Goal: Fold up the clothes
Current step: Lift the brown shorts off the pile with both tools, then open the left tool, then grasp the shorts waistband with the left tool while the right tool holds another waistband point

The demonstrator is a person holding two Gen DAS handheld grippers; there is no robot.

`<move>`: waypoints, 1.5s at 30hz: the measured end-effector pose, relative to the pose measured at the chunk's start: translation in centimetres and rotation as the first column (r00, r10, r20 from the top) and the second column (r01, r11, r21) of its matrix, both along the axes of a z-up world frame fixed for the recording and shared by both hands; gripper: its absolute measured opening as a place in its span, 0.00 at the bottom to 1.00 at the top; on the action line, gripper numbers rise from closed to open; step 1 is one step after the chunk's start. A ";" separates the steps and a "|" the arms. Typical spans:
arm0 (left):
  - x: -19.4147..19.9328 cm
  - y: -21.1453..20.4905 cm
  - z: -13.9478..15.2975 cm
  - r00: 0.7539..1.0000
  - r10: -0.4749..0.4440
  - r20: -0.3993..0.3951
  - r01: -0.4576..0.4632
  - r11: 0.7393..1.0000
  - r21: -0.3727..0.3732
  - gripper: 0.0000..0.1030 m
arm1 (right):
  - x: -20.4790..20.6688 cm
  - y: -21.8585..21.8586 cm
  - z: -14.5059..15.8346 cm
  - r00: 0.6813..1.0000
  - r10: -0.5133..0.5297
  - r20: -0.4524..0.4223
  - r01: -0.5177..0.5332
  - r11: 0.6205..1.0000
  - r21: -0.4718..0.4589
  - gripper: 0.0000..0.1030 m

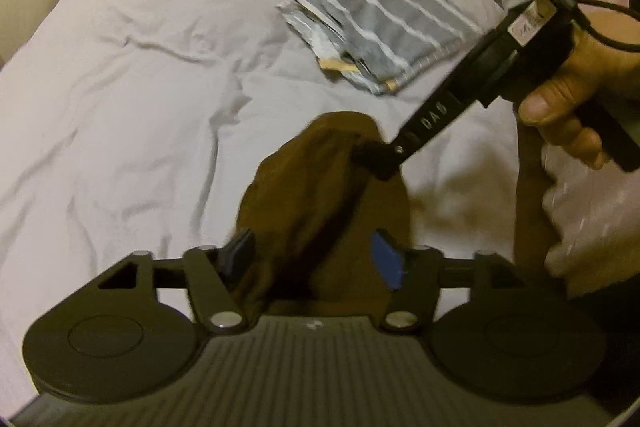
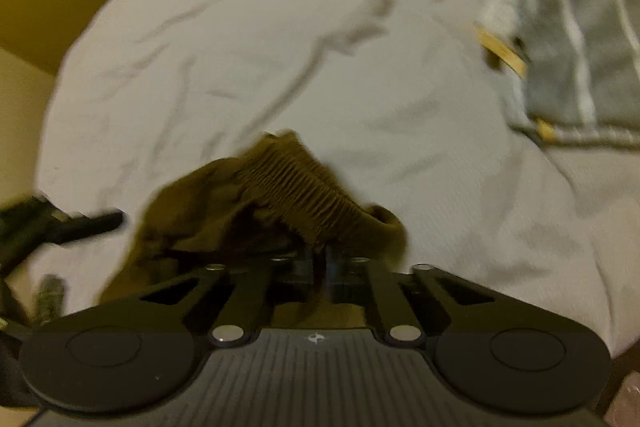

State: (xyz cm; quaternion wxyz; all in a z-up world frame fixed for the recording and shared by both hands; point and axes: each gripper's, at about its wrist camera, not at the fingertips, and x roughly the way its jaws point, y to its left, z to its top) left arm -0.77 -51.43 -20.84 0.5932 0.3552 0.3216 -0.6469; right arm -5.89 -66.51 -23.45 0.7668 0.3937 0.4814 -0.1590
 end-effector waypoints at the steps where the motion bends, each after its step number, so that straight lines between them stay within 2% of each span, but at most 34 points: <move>1: -0.3 -0.2 0.1 1.000 0.016 -0.002 -0.016 1.000 -0.016 0.65 | 0.5 -0.4 0.8 1.000 0.019 0.021 -0.019 1.000 0.016 0.06; 4: -1.1 -1.0 0.7 0.998 0.052 0.022 -0.050 0.997 -0.057 0.72 | 2.6 -1.2 3.1 0.992 0.074 0.105 -0.081 0.994 0.071 0.06; 7: -1.4 -2.7 0.1 0.989 0.096 0.114 -0.089 0.994 -0.059 0.72 | 4.7 -1.8 5.3 0.972 0.123 0.201 -0.148 0.982 0.116 0.06; 8: -1.2 -3.2 -0.3 0.982 0.113 0.150 -0.106 0.993 -0.055 0.66 | 5.3 -2.1 6.0 0.962 0.130 0.239 -0.164 0.978 0.129 0.07; 9: -0.8 -3.6 -0.7 0.976 0.133 0.172 -0.128 0.991 -0.045 0.40 | 5.7 -2.4 6.7 0.955 0.129 0.265 -0.169 0.977 0.133 0.12; 10: 0.0 -3.8 -1.1 0.972 0.156 0.177 -0.153 0.988 -0.027 0.24 | 6.0 -2.7 7.2 0.951 0.124 0.284 -0.165 0.978 0.126 0.18; 11: 1.0 -3.9 -1.4 0.968 0.184 0.172 -0.185 0.983 -0.012 0.03 | 6.2 -2.9 7.7 0.949 0.117 0.293 -0.154 0.982 0.107 0.20; 12: 2.3 -3.7 -1.6 0.962 0.225 0.155 -0.227 0.974 -0.003 0.01 | 6.2 -3.2 7.9 0.950 0.109 0.294 -0.138 0.987 0.079 0.25; 13: 3.7 -3.3 -1.7 0.953 0.269 0.143 -0.271 0.963 -0.002 0.00 | 6.0 -3.4 7.9 0.954 0.101 0.282 -0.118 0.992 0.044 0.35; 15: 6.3 -2.3 -2.0 0.935 0.328 0.138 -0.332 0.943 0.011 0.00 | 5.7 -3.7 7.1 0.970 0.085 0.229 -0.084 0.996 -0.012 0.48; 18: 9.6 -0.2 -2.4 0.915 0.379 0.138 -0.388 0.921 0.036 0.00 | 4.9 -4.0 3.3 0.992 0.054 0.113 -0.052 0.998 -0.018 0.53; 20: 10.9 1.0 -2.4 0.913 0.386 0.132 -0.395 0.917 0.047 0.00 | 4.5 -3.8 0.2 0.998 0.031 0.046 -0.032 0.999 0.022 0.54; 22: 11.4 2.1 -2.3 0.919 0.376 0.122 -0.384 0.922 0.053 0.02 | 4.1 -3.5 -2.7 1.000 0.001 0.030 -0.004 0.995 0.102 0.57; 23: 11.5 2.4 -2.4 0.923 0.368 0.114 -0.376 0.925 0.055 0.11 | 4.0 -3.3 -3.8 0.999 -0.020 0.046 0.013 0.990 0.142 0.58; 24: 11.5 2.8 -2.5 0.927 0.360 0.105 -0.367 0.929 0.057 0.28 | 4.2 -3.1 -4.5 0.997 -0.037 0.062 0.026 0.986 0.167 0.58; 25: 11.6 3.1 -2.6 0.931 0.352 0.096 -0.358 0.932 0.061 0.34 | 4.5 -2.8 -5.2 0.996 -0.052 0.077 0.037 0.981 0.192 0.58; 26: 11.5 3.2 -3.0 0.936 0.342 0.083 -0.348 0.935 0.069 0.35 | 4.9 -2.6 -5.8 0.994 -0.064 0.093 0.043 0.976 0.216 0.58; 27: 11.6 3.2 -3.4 0.941 0.333 0.067 -0.337 0.938 0.080 0.35 | 5.3 -2.4 -6.4 0.991 -0.077 0.109 0.049 0.970 0.239 0.54; 28: 11.8 3.0 -4.0 0.944 0.324 0.054 -0.328 0.940 0.094 0.35 | 5.7 -2.2 -6.9 0.989 -0.085 0.121 0.051 0.963 0.264 0.36; 30: 12.3 2.6 -4.9 0.951 0.305 0.047 -0.308 0.945 0.110 0.35 | 6.5 -1.6 -7.0 0.991 -0.061 0.118 0.028 0.965 0.263 0.15; 35: 14.4 0.9 -5.6 0.947 0.320 -0.013 -0.317 0.943 0.098 0.35 | 6.1 0.4 -3.5 0.991 0.090 0.102 -0.101 0.989 0.109 0.10; 40: 16.3 -2.0 -6.8 0.933 0.331 -0.141 -0.317 0.942 0.110 0.36 | 1.4 2.5 1.0 0.972 0.231 0.050 -0.231 0.973 -0.009 0.09; 42: 16.0 -3.3 -7.6 0.937 0.294 -0.189 -0.273 0.953 0.132 0.37 | -1.1 3.1 1.5 0.973 0.232 -0.012 -0.232 0.972 -0.032 0.09; 45: 14.5 -5.7 -9.4 0.950 0.209 -0.232 -0.171 0.970 0.173 0.38 | -5.3 2.8 0.9 0.982 0.142 -0.123 -0.148 0.988 -0.041 0.08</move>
